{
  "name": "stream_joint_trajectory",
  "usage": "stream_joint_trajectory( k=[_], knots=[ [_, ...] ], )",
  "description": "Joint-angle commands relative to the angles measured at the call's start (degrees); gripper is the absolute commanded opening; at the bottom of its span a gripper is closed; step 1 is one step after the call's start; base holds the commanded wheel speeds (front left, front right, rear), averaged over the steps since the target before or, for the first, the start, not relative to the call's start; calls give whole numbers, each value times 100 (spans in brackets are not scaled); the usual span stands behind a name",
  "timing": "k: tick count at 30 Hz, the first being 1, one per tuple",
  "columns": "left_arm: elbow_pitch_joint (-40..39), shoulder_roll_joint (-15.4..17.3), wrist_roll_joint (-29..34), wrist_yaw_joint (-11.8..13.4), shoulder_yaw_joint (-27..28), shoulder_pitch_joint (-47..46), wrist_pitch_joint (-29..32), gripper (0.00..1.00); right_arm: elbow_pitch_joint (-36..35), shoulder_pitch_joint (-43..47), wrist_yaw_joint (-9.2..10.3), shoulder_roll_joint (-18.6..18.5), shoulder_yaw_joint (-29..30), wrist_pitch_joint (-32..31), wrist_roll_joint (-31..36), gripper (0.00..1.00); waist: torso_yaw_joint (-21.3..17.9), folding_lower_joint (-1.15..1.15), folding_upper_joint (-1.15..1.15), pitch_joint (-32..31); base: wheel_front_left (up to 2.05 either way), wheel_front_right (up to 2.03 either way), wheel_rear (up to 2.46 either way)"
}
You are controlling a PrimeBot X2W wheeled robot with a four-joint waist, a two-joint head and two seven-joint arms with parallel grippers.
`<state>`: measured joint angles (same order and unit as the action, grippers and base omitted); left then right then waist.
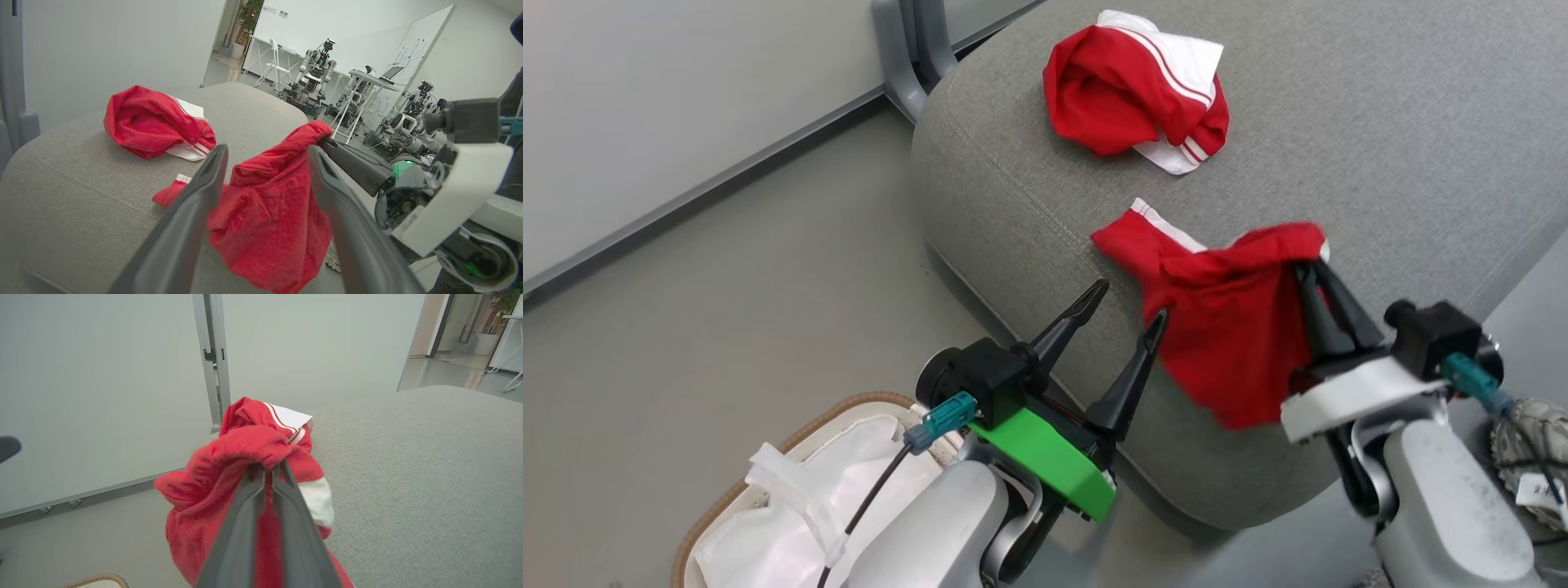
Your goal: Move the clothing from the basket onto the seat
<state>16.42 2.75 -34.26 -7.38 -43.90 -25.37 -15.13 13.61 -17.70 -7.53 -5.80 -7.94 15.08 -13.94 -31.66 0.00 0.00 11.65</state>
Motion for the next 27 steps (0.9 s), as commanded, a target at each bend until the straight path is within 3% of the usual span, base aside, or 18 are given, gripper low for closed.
stream_joint_trajectory(
  k=[1, 9, 21, 27],
  knots=[
    [29, 29, 73, -17, 50, -78, -1, 100, -49, -201, 8, -42, 36, 11, 15, 0, 5, 0, 0, 124, 0, 0, 0],
    [118, 116, 329, -17, 281, -168, -1, 100, -109, -1464, 8, -385, 221, 11, 0, 0, 24, 0, 0, 693, 0, 0, 0],
    [198, 169, 552, -17, 184, -680, 0, 100, 191, -3316, 8, -1341, 1026, 11, 428, 0, 818, 0, 0, 1795, 0, 0, 0],
    [154, 163, 668, -17, 145, -885, 0, 100, 750, -3595, 8, -1523, 1276, 10, 673, 0, 1256, 0, 0, 2256, 0, 0, 0]
  ],
)
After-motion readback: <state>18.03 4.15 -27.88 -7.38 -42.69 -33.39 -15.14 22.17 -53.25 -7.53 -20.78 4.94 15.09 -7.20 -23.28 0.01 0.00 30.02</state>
